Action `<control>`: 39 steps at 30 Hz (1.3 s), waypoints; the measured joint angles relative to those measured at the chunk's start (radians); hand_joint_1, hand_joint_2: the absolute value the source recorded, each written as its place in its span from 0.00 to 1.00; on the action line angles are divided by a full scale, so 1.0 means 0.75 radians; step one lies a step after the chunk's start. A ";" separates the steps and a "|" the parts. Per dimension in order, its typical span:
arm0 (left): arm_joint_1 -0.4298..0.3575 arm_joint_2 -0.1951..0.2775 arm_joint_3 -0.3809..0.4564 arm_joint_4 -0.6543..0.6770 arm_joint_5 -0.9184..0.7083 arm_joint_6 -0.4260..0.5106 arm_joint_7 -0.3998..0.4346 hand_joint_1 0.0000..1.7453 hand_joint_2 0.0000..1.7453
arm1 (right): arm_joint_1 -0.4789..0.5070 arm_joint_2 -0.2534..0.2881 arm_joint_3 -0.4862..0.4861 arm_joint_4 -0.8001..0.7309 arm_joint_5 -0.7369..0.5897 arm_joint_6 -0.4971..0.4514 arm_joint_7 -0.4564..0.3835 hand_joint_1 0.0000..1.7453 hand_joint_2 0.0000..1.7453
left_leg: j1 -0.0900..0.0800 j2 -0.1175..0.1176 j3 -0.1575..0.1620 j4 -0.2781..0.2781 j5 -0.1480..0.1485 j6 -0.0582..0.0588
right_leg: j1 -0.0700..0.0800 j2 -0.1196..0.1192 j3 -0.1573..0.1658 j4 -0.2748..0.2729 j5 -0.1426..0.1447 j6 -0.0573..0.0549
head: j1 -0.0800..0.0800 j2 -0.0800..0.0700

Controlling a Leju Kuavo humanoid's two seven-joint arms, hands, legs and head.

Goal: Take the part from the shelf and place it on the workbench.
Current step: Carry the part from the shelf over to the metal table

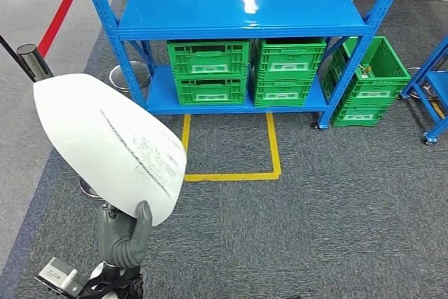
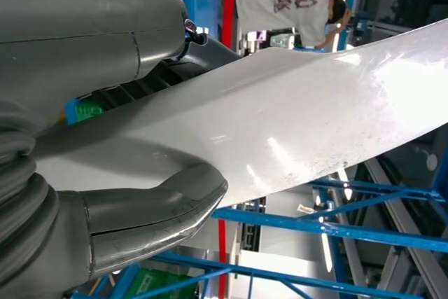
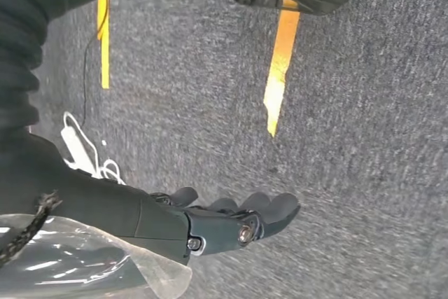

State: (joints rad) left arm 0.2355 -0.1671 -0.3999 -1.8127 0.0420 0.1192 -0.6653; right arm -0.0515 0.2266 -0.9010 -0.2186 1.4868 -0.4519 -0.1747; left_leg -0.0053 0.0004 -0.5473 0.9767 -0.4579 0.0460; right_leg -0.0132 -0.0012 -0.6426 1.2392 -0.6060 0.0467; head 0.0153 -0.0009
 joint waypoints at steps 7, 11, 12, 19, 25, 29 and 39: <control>0.009 0.000 0.007 -0.016 -0.001 0.002 -0.004 1.00 1.00 | 0.000 0.002 0.000 0.002 0.001 -0.002 -0.009 0.00 1.00 | -0.008 -0.003 -0.027 0.048 -0.011 -0.042 | -0.007 0.005 0.143 -0.309 0.124 -0.031 | -0.003 0.000; 0.015 0.003 0.010 -0.023 0.003 0.023 -0.017 1.00 1.00 | 0.001 0.003 0.000 0.002 -0.023 0.001 -0.120 0.00 1.00 | -0.001 -0.003 -0.102 0.234 -0.137 -0.071 | -0.012 0.001 0.133 -0.312 0.137 -0.059 | -0.017 0.000; 0.021 0.004 0.010 -0.023 0.007 0.030 -0.022 1.00 1.00 | 0.000 0.002 -0.001 0.003 -0.036 0.010 -0.164 0.00 1.00 | 0.002 -0.003 -0.140 0.329 -0.184 -0.076 | -0.011 0.000 0.130 -0.311 0.138 -0.062 | -0.020 0.000; 0.047 0.009 0.016 -0.028 0.029 0.036 -0.041 1.00 1.00 | 0.000 0.003 -0.014 0.005 -0.095 0.119 -0.223 0.00 1.00 | -0.003 -0.004 0.006 0.087 -0.050 -0.044 | -0.004 -0.001 0.122 -0.309 0.146 -0.053 | -0.020 0.000; 0.044 0.008 0.016 -0.031 0.029 0.022 -0.044 1.00 1.00 | -0.004 0.003 -0.053 0.006 -0.130 0.156 -0.186 0.00 1.00 | 0.004 0.001 0.015 0.019 -0.031 -0.016 | -0.002 -0.002 0.067 -0.235 0.097 -0.015 | -0.016 0.000; 0.041 0.007 0.018 -0.032 0.015 0.019 -0.044 1.00 1.00 | -0.011 0.003 -0.066 0.006 -0.114 0.162 -0.130 0.00 1.00 | -0.004 0.007 0.005 0.019 -0.024 -0.005 | -0.003 -0.001 -0.057 0.055 -0.024 -0.004 | -0.016 0.000; 0.025 -0.006 0.016 -0.071 -0.011 0.020 -0.046 1.00 1.00 | -0.013 0.002 -0.068 0.006 -0.086 0.139 -0.034 0.00 1.00 | -0.014 0.006 -0.018 0.064 -0.044 -0.044 | -0.004 0.011 0.146 -0.325 0.137 -0.048 | -0.020 0.000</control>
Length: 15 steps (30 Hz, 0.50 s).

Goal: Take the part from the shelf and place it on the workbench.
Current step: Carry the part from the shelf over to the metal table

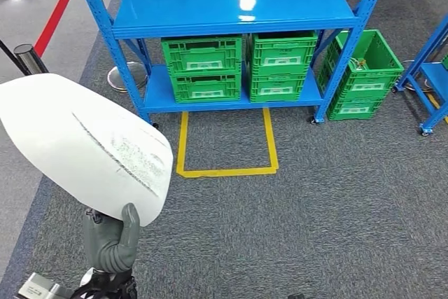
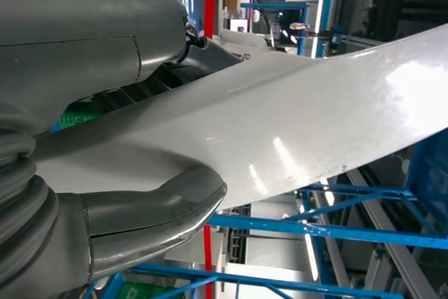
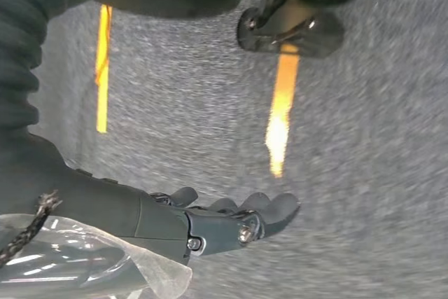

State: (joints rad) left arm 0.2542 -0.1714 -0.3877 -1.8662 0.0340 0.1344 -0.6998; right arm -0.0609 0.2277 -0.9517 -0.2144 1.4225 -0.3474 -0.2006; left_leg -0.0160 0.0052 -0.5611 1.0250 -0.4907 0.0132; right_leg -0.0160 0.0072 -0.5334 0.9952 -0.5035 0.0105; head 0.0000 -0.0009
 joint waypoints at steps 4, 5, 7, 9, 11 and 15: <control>-0.003 0.000 0.001 -0.003 0.009 -0.003 -0.001 1.00 1.00 | -0.001 0.000 0.000 0.000 0.015 -0.010 0.030 0.00 1.00 | 0.018 -0.003 -0.124 0.297 -0.161 -0.031 | -0.005 0.018 -0.007 -0.002 0.008 -0.015 | -0.008 0.000; -0.003 0.000 0.001 -0.003 0.010 -0.003 -0.001 1.00 1.00 | 0.001 0.000 0.000 0.000 0.016 -0.010 0.034 0.00 1.00 | 0.022 -0.003 -0.145 0.352 -0.174 -0.035 | -0.005 0.026 -0.009 -0.002 0.009 -0.015 | -0.008 0.000; -0.003 0.000 0.001 -0.003 0.011 -0.003 -0.001 1.00 1.00 | 0.003 0.000 0.000 0.000 0.017 -0.010 0.038 0.00 1.00 | 0.029 -0.007 -0.119 0.311 -0.122 -0.036 | -0.005 0.048 -0.009 0.000 0.011 -0.013 | -0.008 0.000; -0.003 -0.001 0.001 -0.003 0.010 -0.003 -0.001 1.00 1.00 | 0.002 0.000 0.000 0.000 0.018 -0.010 0.040 0.00 1.00 | 0.035 -0.048 -0.030 0.135 -0.031 -0.029 | -0.006 0.076 -0.009 0.001 0.014 -0.007 | -0.007 0.000; -0.004 -0.002 0.001 -0.003 0.009 -0.003 -0.001 1.00 1.00 | -0.003 0.000 0.000 0.000 0.019 -0.010 0.045 0.00 1.00 | 0.038 -0.095 0.025 0.010 0.002 -0.020 | -0.007 0.104 -0.021 0.005 0.020 0.007 | -0.008 0.000; -0.009 -0.009 0.000 -0.004 0.004 -0.003 -0.001 1.00 1.00 | 0.000 0.000 0.000 0.000 0.020 -0.011 0.056 0.00 1.00 | 0.038 -0.066 0.029 -0.026 0.001 0.004 | -0.012 0.113 -0.062 0.014 0.022 0.043 | -0.007 0.000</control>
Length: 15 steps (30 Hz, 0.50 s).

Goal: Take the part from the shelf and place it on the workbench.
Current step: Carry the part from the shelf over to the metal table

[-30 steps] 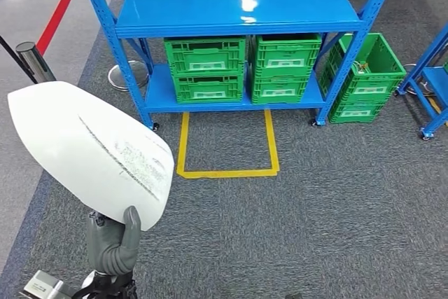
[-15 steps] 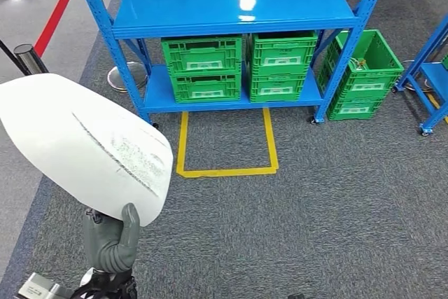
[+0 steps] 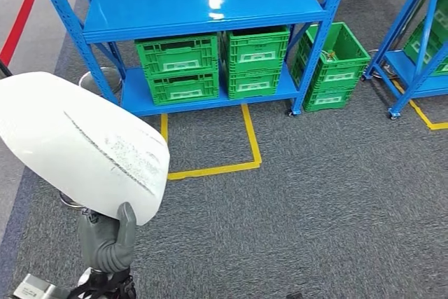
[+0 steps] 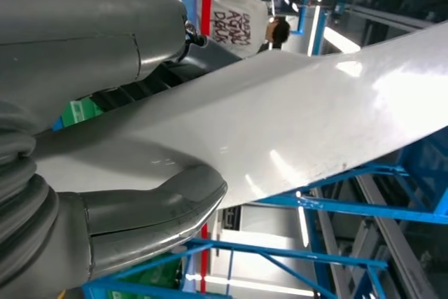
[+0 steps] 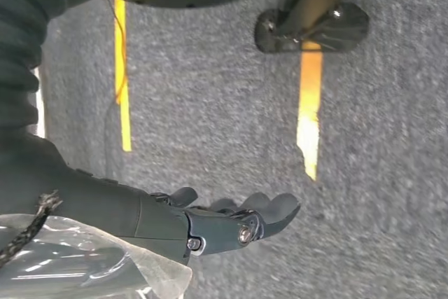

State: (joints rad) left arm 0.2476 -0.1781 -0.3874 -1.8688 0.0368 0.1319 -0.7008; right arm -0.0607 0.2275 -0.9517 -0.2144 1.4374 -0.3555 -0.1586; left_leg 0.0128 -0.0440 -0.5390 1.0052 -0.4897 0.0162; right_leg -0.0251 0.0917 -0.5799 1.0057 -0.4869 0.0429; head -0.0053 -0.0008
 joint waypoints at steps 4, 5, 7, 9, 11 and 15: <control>-0.004 -0.002 -0.001 0.000 -0.003 -0.001 0.000 1.00 1.00 | -0.007 -0.002 0.000 -0.001 0.005 0.003 0.004 0.00 1.00 | -0.009 0.077 -0.001 -0.010 0.005 0.025 | 0.007 -0.102 -0.131 0.268 -0.149 0.011 | 0.010 0.000; -0.004 -0.002 -0.001 0.000 -0.003 -0.001 0.000 1.00 1.00 | -0.008 -0.003 0.000 -0.001 0.007 0.004 0.005 0.00 1.00 | -0.013 0.097 -0.002 -0.009 0.004 0.027 | 0.007 -0.107 -0.157 0.331 -0.170 0.012 | 0.010 0.000; -0.005 -0.002 -0.001 0.000 -0.005 -0.001 0.000 1.00 1.00 | -0.003 -0.004 0.000 -0.001 0.011 0.006 0.009 0.00 1.00 | -0.021 0.132 -0.001 -0.009 0.003 0.029 | 0.009 -0.115 -0.139 0.320 -0.141 0.008 | 0.010 0.000; -0.007 -0.002 -0.001 0.000 -0.005 -0.002 0.000 1.00 1.00 | -0.002 -0.006 0.000 -0.001 0.013 0.007 0.012 0.00 1.00 | -0.028 0.160 0.004 -0.008 0.000 0.028 | 0.017 -0.166 -0.039 0.147 -0.065 -0.005 | 0.010 0.000; -0.008 -0.002 -0.002 0.000 -0.005 -0.002 0.000 1.00 1.00 | -0.006 -0.007 0.001 -0.001 0.015 0.008 0.013 0.00 1.00 | -0.038 0.185 0.007 -0.004 -0.005 0.021 | 0.029 -0.227 0.040 0.012 -0.026 -0.025 | 0.008 0.000; -0.011 -0.002 -0.002 -0.001 -0.005 -0.003 0.000 1.00 1.00 | -0.003 -0.007 0.001 -0.001 0.016 0.009 0.014 0.00 1.00 | -0.042 0.211 0.012 0.009 -0.023 0.002 | 0.028 -0.195 0.047 -0.018 -0.012 -0.053 | 0.005 0.000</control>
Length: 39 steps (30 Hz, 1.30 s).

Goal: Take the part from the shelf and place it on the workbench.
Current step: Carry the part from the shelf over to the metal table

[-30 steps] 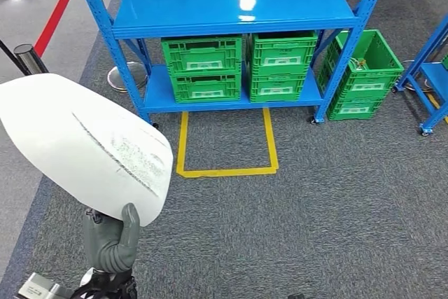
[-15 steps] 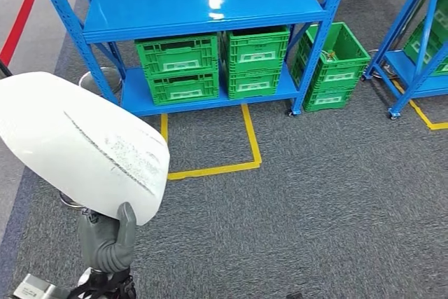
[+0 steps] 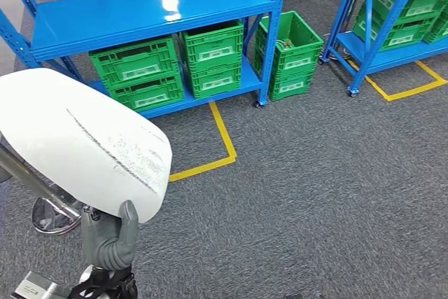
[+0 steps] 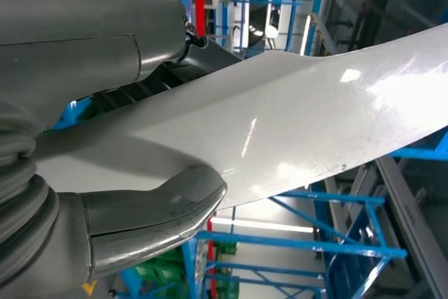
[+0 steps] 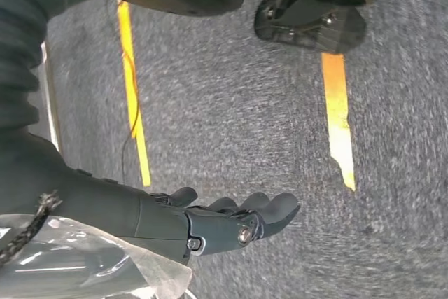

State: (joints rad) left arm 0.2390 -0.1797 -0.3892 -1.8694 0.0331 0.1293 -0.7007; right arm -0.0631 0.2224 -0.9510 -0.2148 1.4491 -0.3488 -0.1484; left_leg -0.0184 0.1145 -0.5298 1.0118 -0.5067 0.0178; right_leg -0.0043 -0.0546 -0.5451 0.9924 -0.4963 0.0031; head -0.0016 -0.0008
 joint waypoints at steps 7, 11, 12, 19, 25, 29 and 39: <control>0.000 0.002 0.000 -0.002 0.002 0.000 0.000 1.00 1.00 | 0.003 -0.001 0.000 0.000 0.004 0.000 0.001 0.00 1.00 | 0.029 -0.146 -0.145 0.355 -0.147 -0.035 | -0.010 0.125 -0.004 -0.002 0.018 -0.021 | -0.012 0.000; 0.001 0.002 0.000 -0.003 0.003 0.000 0.000 1.00 1.00 | 0.001 0.000 0.000 0.000 0.005 0.000 0.003 0.00 1.00 | 0.043 -0.248 -0.024 0.050 0.018 -0.024 | -0.011 0.200 -0.015 0.006 0.023 -0.005 | -0.012 0.000; 0.001 0.002 0.000 -0.003 0.003 0.000 0.000 1.00 1.00 | 0.001 0.000 0.001 0.000 0.006 0.000 0.004 0.00 1.00 | 0.044 -0.269 -0.015 0.017 0.021 -0.021 | -0.012 0.215 -0.026 0.008 0.028 0.005 | -0.010 0.000; 0.000 -0.004 -0.002 -0.005 0.000 0.005 0.000 1.00 1.00 | 0.005 -0.001 0.000 0.000 0.009 -0.001 0.011 0.00 1.00 | 0.040 -0.157 -0.012 -0.021 0.031 0.021 | -0.011 0.108 -0.174 0.248 -0.099 0.051 | 0.010 0.000; -0.001 -0.004 -0.002 -0.006 -0.001 0.008 0.000 1.00 1.00 | 0.004 -0.002 0.000 0.000 0.015 0.001 0.013 0.00 1.00 | 0.030 -0.047 -0.008 -0.018 0.023 0.013 | -0.007 0.017 -0.064 0.120 -0.029 0.055 | 0.013 0.000; -0.004 -0.003 -0.002 -0.006 -0.001 0.011 0.000 1.00 1.00 | -0.001 -0.003 0.001 0.000 0.019 0.001 0.013 0.00 1.00 | 0.017 0.002 -0.003 -0.011 0.019 -0.009 | 0.001 -0.002 0.002 0.002 -0.004 0.024 | 0.011 0.000; -0.008 0.000 -0.002 -0.006 -0.001 0.017 0.000 1.00 1.00 | 0.003 -0.002 0.002 0.000 0.024 0.022 0.029 0.00 1.00 | 0.032 -0.159 -0.119 0.258 -0.061 -0.030 | -0.007 0.159 -0.009 0.002 0.018 -0.014 | 0.005 0.000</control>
State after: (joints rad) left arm 0.2330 -0.1794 -0.3910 -1.8738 0.0321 0.1419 -0.7007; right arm -0.0610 0.2209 -0.9493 -0.2148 1.4672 -0.3321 -0.1264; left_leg 0.0057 -0.0049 -0.6187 1.2052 -0.5523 -0.0044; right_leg -0.0097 0.0645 -0.5520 0.9942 -0.4829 -0.0071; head 0.0024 -0.0010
